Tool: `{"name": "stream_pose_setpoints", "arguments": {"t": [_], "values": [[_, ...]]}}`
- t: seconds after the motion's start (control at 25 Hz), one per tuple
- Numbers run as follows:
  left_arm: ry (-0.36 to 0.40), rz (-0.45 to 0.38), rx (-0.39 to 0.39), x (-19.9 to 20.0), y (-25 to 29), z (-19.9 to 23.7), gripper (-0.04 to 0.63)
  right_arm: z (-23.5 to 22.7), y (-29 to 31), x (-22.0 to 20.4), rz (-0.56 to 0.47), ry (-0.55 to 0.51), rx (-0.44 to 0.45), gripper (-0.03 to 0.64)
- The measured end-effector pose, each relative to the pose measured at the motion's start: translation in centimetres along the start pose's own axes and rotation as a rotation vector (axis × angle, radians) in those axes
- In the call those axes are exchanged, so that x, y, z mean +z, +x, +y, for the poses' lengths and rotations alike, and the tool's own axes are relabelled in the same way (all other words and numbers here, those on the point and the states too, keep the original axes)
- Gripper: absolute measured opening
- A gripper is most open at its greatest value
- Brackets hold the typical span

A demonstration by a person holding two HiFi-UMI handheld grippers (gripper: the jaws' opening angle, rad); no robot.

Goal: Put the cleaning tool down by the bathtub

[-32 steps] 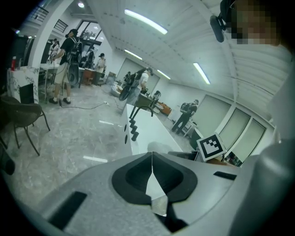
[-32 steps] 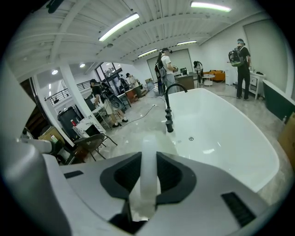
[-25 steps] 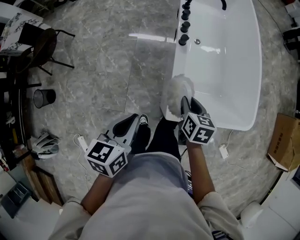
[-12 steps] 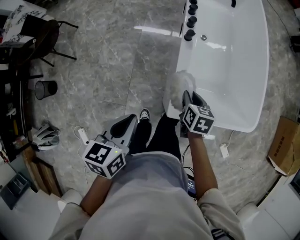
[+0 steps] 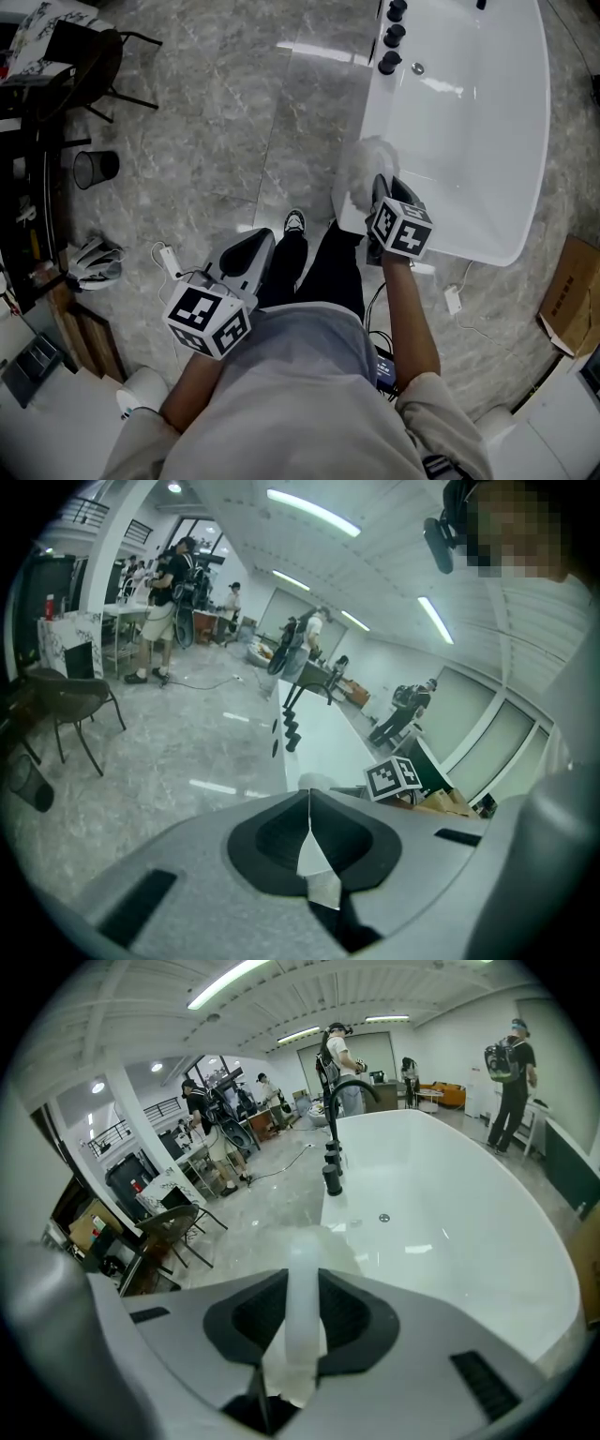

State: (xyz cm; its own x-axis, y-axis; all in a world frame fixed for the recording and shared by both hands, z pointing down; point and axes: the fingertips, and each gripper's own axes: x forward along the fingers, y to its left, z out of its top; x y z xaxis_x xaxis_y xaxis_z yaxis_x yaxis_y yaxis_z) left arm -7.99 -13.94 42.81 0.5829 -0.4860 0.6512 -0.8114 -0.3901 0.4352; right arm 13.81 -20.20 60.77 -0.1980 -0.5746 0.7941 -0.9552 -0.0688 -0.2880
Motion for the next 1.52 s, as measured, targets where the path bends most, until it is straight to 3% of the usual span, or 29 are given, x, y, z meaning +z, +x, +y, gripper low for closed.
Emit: {"name": "stream_pose_setpoints", "arguments": {"t": [0.32,0.56,1.52], "values": [[0.006,0.031,0.026,-1.1,-0.4,0.6,0.009,-1.0,1.7,-0.7,0.018,-0.005,-0.014,0.084],[0.069,0.07,0.027,-2.1,-0.2,-0.2,0.009,-1.4,2.9,-1.4,0.025,0.003,-0.012,0.084],[0.033,0.122,0.057,-4.6,-0.2,0.2,0.009,-3.5,6.2,-4.3,0.072,0.008,-0.072,0.084]]}}
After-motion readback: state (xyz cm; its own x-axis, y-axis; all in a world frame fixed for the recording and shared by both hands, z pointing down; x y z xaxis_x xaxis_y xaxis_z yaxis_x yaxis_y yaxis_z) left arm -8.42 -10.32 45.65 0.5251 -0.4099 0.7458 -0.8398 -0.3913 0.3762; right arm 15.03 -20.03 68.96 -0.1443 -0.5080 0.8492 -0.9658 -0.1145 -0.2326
